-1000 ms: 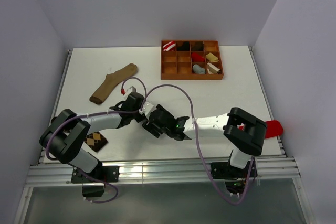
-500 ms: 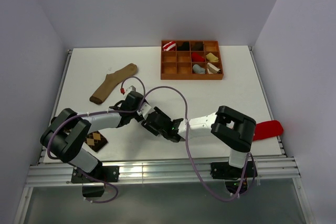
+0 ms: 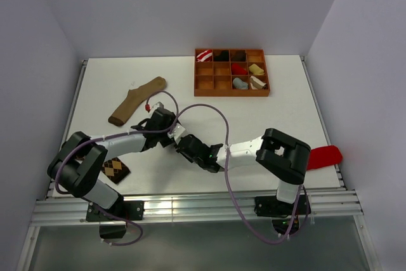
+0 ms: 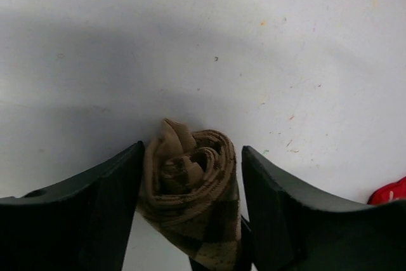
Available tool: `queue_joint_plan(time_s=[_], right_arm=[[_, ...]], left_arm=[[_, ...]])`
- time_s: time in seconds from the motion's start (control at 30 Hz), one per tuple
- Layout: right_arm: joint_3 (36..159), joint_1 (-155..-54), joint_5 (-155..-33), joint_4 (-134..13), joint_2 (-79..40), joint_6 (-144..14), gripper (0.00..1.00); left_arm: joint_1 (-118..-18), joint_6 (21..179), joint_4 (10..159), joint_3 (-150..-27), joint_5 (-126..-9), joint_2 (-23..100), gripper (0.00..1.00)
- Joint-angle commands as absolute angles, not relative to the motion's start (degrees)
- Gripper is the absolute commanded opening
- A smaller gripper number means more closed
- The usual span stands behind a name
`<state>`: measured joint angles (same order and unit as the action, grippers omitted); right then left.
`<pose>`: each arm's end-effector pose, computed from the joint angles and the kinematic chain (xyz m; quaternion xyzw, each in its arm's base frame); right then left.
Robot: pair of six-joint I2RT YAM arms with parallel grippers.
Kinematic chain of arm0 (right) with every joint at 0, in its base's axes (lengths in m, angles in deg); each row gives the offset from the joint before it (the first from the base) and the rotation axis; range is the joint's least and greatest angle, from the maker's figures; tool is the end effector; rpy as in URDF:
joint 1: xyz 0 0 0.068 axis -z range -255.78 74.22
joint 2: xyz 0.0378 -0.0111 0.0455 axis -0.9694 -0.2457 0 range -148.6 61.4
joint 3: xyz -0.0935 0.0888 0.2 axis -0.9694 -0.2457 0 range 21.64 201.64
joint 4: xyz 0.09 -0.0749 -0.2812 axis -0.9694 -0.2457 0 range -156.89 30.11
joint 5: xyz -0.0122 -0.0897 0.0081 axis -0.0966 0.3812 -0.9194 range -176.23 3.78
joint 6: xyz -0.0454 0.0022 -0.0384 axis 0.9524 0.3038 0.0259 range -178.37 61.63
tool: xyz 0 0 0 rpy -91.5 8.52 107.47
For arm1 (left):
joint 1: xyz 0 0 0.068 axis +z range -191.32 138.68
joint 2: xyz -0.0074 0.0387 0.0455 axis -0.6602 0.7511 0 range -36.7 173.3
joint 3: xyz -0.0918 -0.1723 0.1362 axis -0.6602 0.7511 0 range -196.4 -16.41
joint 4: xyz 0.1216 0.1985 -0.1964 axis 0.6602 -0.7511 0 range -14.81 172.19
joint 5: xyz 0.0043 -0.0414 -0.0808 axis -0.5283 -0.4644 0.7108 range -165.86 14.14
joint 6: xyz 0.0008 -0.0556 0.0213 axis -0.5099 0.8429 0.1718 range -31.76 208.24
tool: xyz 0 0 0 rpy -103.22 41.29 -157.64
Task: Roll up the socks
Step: Pick up the sock at the center of the board.
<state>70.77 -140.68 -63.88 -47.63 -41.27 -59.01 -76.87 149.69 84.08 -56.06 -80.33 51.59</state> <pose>0.1747 0.3342 0.0622 -0.4076 0.7994 0.0706 0.4357 0.2710 -0.1895 0.0772 -0.2222 0.9021 -0.2519 0.2711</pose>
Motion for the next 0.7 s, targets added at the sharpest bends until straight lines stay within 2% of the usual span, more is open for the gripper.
queue_joint_plan(time_s=[0.0, 0.17, 0.4, 0.5, 0.67], right_arm=[[66.6, -140.4, -70.0, -52.9, -38.9, -63.2, 0.00], [63.5, -138.9, -70.1, -53.2, -31.4, -64.6, 0.00], [64.2, -133.6, -71.7, -56.5, -21.5, -65.7, 0.00], [67.1, -127.6, -74.4, -58.9, -16.7, -64.6, 0.00], [74.5, -116.8, -78.5, -61.6, -15.6, -58.4, 0.00]], left_arm=[[-74.8, 146.8, 76.3, -59.5, -80.9, 48.2, 0.70], [-69.7, 143.5, 71.0, -66.7, -82.5, 43.7, 0.81], [-62.0, 138.3, 62.9, -75.8, -84.5, 38.2, 0.89], [-59.7, 135.2, 59.8, -78.3, -86.7, 33.7, 0.99], [-56.9, 129.1, 58.3, -77.8, -90.7, 23.2, 0.99]])
